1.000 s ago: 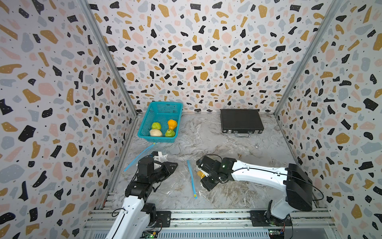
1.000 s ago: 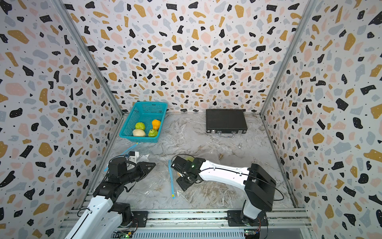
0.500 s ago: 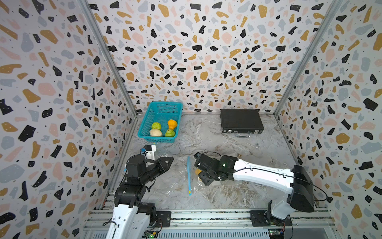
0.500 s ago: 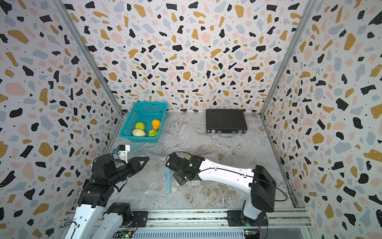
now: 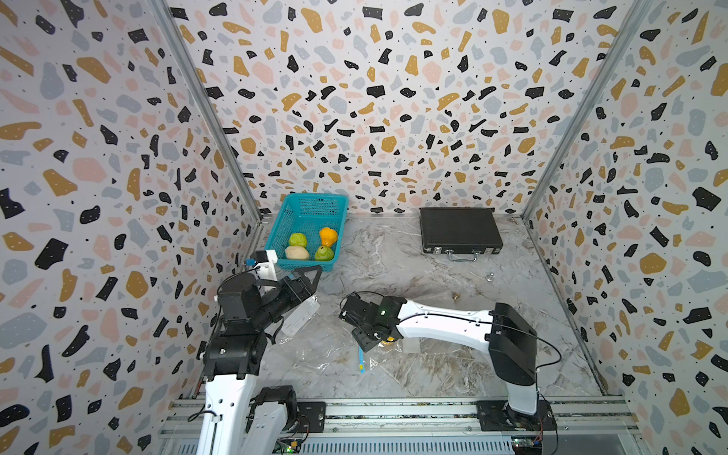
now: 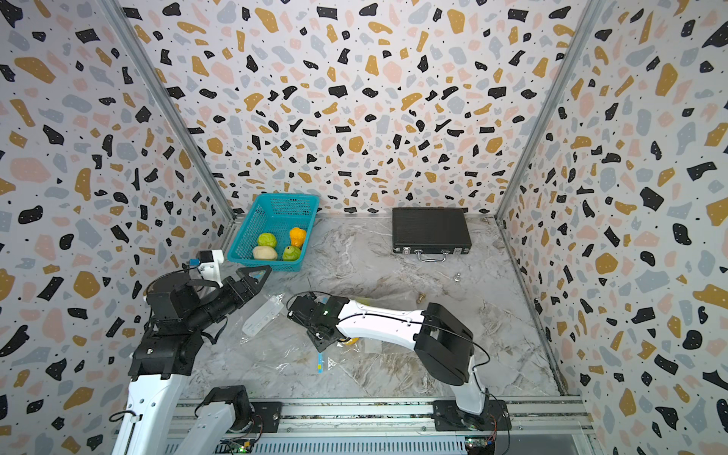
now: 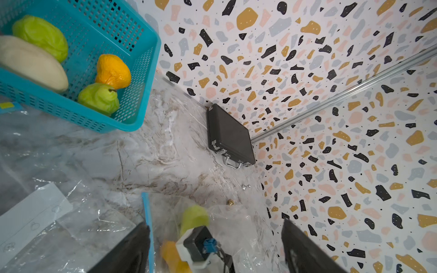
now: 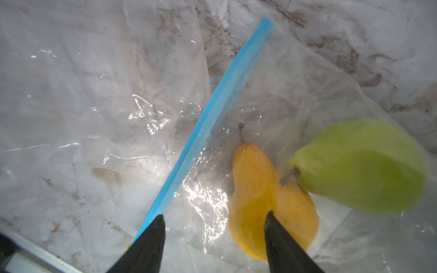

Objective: Open the zip-top bag and take out the pear
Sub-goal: Open the zipper of the food storage bag at the center of the board.

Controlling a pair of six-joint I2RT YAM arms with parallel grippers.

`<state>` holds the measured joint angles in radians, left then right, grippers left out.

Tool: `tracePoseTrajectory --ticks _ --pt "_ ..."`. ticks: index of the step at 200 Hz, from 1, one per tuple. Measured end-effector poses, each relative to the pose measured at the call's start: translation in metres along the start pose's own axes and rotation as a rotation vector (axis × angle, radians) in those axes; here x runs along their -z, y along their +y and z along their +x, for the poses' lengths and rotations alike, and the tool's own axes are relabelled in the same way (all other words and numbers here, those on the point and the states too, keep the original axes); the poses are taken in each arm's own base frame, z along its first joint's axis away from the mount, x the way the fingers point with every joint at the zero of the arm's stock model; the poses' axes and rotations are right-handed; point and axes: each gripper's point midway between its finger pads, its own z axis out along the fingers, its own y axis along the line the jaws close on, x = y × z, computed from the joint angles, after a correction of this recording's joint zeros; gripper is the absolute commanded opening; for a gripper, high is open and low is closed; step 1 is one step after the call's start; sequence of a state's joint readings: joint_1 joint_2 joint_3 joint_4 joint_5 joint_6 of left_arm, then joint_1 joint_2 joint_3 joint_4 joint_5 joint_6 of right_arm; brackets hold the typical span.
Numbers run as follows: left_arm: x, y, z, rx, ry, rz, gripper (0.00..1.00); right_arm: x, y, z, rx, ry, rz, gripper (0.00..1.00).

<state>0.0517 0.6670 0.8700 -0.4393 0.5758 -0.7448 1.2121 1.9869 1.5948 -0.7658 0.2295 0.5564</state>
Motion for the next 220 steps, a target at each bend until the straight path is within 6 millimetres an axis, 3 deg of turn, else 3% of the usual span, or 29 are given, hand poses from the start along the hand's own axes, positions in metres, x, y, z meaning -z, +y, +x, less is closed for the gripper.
tracePoseTrajectory --ticks 53,102,185,220 --pt "0.002 -0.003 -0.002 -0.019 -0.002 0.002 0.92 -0.018 0.003 -0.016 0.014 -0.013 0.096 0.68" --pt "0.002 -0.004 -0.001 -0.028 0.003 0.008 0.92 -0.029 0.000 -0.016 0.032 -0.005 0.178 0.66" --pt "-0.002 -0.003 0.001 -0.020 0.025 0.013 0.92 -0.016 0.017 -0.027 0.039 -0.061 0.183 0.68" --pt "-0.002 -0.003 0.002 -0.021 0.031 0.019 0.92 -0.021 0.017 -0.027 0.043 -0.060 0.211 0.67"
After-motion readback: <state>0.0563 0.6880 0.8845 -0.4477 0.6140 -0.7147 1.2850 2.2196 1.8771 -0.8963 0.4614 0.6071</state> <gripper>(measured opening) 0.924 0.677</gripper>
